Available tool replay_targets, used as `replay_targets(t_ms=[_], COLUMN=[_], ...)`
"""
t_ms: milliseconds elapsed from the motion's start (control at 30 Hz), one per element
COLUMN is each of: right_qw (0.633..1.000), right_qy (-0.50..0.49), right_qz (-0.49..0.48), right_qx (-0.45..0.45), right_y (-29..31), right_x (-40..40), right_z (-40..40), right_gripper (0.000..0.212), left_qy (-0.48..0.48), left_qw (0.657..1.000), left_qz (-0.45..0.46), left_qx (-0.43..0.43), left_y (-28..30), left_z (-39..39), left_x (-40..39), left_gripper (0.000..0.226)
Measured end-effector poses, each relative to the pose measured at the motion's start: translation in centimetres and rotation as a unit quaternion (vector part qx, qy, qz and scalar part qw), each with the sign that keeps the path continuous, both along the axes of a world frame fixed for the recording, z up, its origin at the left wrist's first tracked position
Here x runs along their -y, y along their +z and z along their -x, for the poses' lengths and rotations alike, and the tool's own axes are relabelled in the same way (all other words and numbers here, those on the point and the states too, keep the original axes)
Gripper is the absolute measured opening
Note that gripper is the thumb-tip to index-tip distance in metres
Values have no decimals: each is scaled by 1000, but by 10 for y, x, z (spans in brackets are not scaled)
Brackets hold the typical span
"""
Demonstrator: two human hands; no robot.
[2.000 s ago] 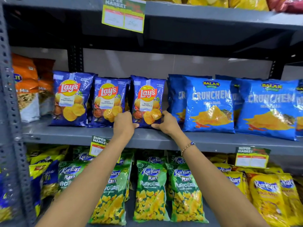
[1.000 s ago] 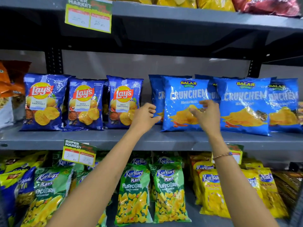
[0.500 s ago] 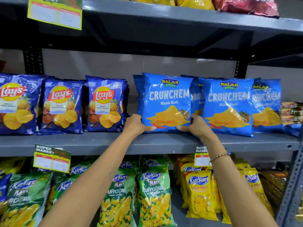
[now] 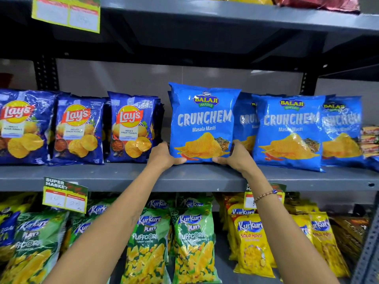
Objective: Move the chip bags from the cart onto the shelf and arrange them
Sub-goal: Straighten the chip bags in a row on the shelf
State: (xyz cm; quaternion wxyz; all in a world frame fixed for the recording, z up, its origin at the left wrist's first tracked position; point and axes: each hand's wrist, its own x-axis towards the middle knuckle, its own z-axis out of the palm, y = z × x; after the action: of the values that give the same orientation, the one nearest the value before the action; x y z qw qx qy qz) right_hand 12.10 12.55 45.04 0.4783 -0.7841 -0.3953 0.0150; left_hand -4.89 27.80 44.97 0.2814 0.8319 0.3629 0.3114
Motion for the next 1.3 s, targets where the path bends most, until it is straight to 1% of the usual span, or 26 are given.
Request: replay_targets(t_ms=[67, 133, 167, 200, 267, 367, 433, 500, 567, 633, 700, 733, 767, 800, 867, 933, 967, 1067, 1167, 1233, 1300], right_qw=[1000, 999, 999, 998, 996, 985, 971, 952, 938, 935, 951, 963, 973, 981, 987, 988, 988, 987, 990, 993, 994], right_qy=[6, 6, 1, -6, -24, -66, -120, -189, -230, -253, -236, -215, -195, -174, -157, -152, -153, -156, -138, -117, -99], right_qz=[-4, -23, -38, -53, -78, -143, -190, -210, -226, -218, -184, -155, -121, -85, -40, -26, -24, -22, -31, -33, -33], right_qx=[9, 24, 24, 25, 41, 68, 86, 120, 124, 118, 85, 48, 11, -7, 1, 12, 8, 10, 8, 3, -10], right_y=[-1, -2, -1, 1, 6, 14, 17, 18, 14, 6, -3, -5, -8, -10, -14, -15, -14, -10, -8, -6, -5], right_x=[5, 13, 17, 23, 37, 64, 88, 113, 137, 156, 170, 173, 173, 174, 172, 170, 169, 167, 161, 157, 153], right_z=[0, 1, 0, -1, -6, -22, -36, -53, -73, -93, -114, -117, -122, -127, -134, -140, -142, -146, -148, -150, -152], right_gripper=[93, 91, 88, 83, 65, 38, 32, 35, 39, 47, 62, 68, 73, 76, 76, 77, 78, 76, 80, 80, 78], left_qy=[49, 91, 86, 63, -13, -99, -144, -184, -231, -262, -259, -254, -245, -246, -236, -214, -206, -183, -165, -150, -133], left_qw=[997, 985, 979, 975, 976, 973, 967, 960, 957, 957, 960, 963, 967, 968, 972, 976, 978, 983, 984, 986, 988], left_qz=[-56, -128, -151, -159, -150, -141, -132, -135, -113, -100, -103, -93, -67, -41, 8, 36, 35, -5, -51, -65, -76], left_qx=[0, 64, 106, 138, 159, 152, 161, 163, 133, 70, 12, -7, -22, -20, 2, 21, 25, 27, 30, 24, 17], left_y=[-2, -6, -8, -7, -4, 5, 9, 12, 17, 17, 15, 14, 13, 12, 8, 5, 5, 5, 5, 5, 7], left_z=[4, 8, 8, 7, -4, -34, -61, -88, -114, -140, -163, -172, -174, -178, -182, -183, -183, -180, -171, -166, -161], left_x=[9, 22, 30, 39, 56, 85, 100, 113, 125, 132, 135, 131, 131, 131, 130, 129, 131, 133, 138, 141, 146], left_gripper=[70, 58, 49, 39, 24, 19, 16, 23, 44, 68, 81, 81, 74, 65, 52, 48, 45, 41, 34, 28, 31])
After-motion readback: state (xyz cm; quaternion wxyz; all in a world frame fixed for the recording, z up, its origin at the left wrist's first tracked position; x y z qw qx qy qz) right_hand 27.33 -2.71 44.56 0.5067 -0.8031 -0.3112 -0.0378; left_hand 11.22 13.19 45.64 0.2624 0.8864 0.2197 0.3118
